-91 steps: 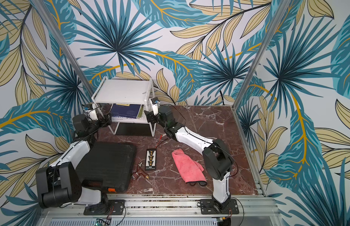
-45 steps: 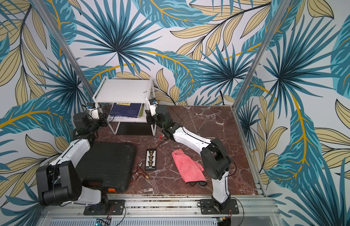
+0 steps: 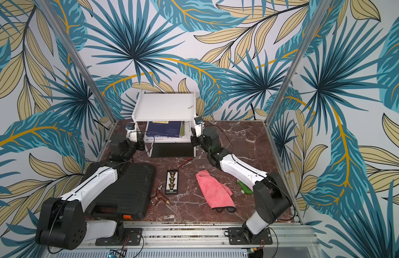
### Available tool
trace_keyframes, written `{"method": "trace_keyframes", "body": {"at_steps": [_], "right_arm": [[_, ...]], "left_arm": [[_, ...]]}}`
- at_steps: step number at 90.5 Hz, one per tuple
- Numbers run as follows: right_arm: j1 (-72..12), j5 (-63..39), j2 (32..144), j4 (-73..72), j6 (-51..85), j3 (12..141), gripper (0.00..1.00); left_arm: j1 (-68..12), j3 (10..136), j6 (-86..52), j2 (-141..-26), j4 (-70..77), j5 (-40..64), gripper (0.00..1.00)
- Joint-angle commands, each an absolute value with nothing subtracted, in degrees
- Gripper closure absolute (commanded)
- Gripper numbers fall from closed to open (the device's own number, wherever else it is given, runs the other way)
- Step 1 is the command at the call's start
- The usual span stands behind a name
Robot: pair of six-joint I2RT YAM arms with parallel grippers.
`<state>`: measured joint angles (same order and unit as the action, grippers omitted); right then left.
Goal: Wipe the bookshelf clean with a cloth
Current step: Move the shelf to the center of the board.
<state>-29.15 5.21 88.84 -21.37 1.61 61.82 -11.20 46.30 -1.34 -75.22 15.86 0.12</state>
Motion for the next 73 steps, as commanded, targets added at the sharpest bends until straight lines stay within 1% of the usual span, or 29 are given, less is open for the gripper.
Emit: {"method": "trace_keyframes", "body": {"at_steps": [1, 18, 33, 41, 42, 45, 46, 49, 51, 52, 56, 59, 64, 71, 73], "right_arm": [[-24.23, 6.58, 85.15, -13.7, 6.22, 53.72, 1.0], [-19.59, 5.17, 76.89, -13.33, 5.56, 45.47, 1.0], [-16.62, 7.07, 72.82, -11.67, 6.94, 42.3, 1.0], [-15.69, 6.15, 71.68, -11.65, 7.08, 41.39, 0.99], [-15.67, 6.02, 71.53, -11.72, 6.88, 41.22, 0.97], [-15.65, 5.22, 70.99, -11.93, 6.4, 40.87, 0.83], [-15.65, 5.07, 70.87, -11.99, 6.32, 40.78, 0.77], [-15.64, 4.66, 70.24, -12.1, 6.5, 40.4, 0.55], [-15.64, 4.37, 69.81, -12.01, 6.61, 40.16, 0.43], [-15.64, 4.25, 69.36, -12.03, 6.65, 40.12, 0.38], [-15.64, 3.41, 67.71, -11.19, 6.77, 39.58, 0.24], [-15.66, 2.86, 66.05, -9.48, 6.95, 39.29, 0.17], [-15.64, 2.74, 63.04, -5.5, 8.64, 38.58, 0.09], [-15.64, 0.07, 57.89, 1.91, 13.99, 36.72, 0.02], [-15.71, -0.97, 56.62, 3.97, 15.12, 36.01, 0.01]], "left_arm": [[-19.53, 45.64, -2.35, -74.63, 15.91, -1.32, 0.95], [-30.05, 47.13, -4.07, -77.7, 14.4, -7.83, 0.95], [-34.18, 50.1, -6.24, -81.4, 13.08, -8.15, 0.94], [-35.62, 50.45, -7.59, -82.28, 13.29, -9.18, 0.89], [-35.78, 50.4, -7.75, -82.36, 13.37, -9.38, 0.88], [-35.93, 50.26, -8.24, -82.48, 13.58, -9.65, 0.83], [-35.94, 50.22, -8.34, -82.5, 13.69, -9.71, 0.82], [-35.95, 50.03, -8.78, -82.53, 13.9, -10.29, 0.76], [-35.95, 49.9, -8.98, -82.53, 13.95, -10.79, 0.73], [-35.95, 49.87, -9.06, -82.48, 14.01, -11.02, 0.71], [-35.95, 49.77, -8.88, -82.26, 13.83, -11.82, 0.65], [-35.97, 49.75, -8.76, -81.66, 13.44, -12.47, 0.58], [-35.95, 49.13, -8.54, -80.49, 12.89, -13.65, 0.48], [-35.95, 47.58, -8.53, -78.41, 13.15, -15.31, 0.37], [-35.95, 47.23, -8.59, -77.87, 13.24, -15.76, 0.35]]}}
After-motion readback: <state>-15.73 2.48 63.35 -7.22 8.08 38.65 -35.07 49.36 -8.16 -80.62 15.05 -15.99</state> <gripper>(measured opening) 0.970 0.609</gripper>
